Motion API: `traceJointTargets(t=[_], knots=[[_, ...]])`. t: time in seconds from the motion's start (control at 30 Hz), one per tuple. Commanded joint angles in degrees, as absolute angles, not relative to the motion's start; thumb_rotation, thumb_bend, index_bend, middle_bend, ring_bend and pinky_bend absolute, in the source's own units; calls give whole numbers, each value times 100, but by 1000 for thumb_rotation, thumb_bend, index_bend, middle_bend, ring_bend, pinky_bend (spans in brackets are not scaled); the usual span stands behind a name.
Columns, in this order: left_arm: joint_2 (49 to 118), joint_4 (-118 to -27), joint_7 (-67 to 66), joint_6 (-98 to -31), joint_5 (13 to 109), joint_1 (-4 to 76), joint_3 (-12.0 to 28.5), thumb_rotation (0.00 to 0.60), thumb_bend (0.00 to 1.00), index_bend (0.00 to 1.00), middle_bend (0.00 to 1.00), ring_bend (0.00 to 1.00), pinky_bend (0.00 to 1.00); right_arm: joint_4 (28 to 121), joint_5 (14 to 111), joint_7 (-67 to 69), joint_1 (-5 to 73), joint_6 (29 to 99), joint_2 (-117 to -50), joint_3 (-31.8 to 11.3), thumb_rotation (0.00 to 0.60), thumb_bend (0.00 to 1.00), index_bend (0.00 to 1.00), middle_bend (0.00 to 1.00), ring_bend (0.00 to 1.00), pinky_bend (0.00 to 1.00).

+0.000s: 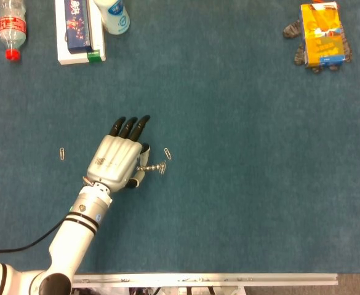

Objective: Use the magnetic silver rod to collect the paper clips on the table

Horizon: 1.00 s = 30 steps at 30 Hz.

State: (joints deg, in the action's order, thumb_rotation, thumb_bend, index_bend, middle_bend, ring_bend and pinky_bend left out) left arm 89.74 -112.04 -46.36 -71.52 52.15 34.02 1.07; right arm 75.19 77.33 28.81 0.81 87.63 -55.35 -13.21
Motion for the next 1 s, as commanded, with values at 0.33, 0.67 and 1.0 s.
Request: traceJointTargets(t=[0.33, 0.67, 1.0], knots=[[9088, -10974, -4593, -7022, 4933, 3545, 246, 600, 359, 612, 33, 0, 0, 7510, 7719, 2887, 62, 8763, -5542, -1316, 600, 369, 241, 156, 0, 9], [9191, -10899, -4604, -6990, 4804, 3649, 299, 600, 359, 612, 34, 0, 0, 7453, 7724, 2909, 69, 8736, -5579, -1306, 600, 369, 241, 156, 0, 9], [9279, -10823, -4636, -6940, 4591, 3822, 464, 600, 360, 612, 33, 0, 0, 7434, 7740, 2898, 91, 8701, -5602, -1296, 600, 369, 241, 156, 0, 9]])
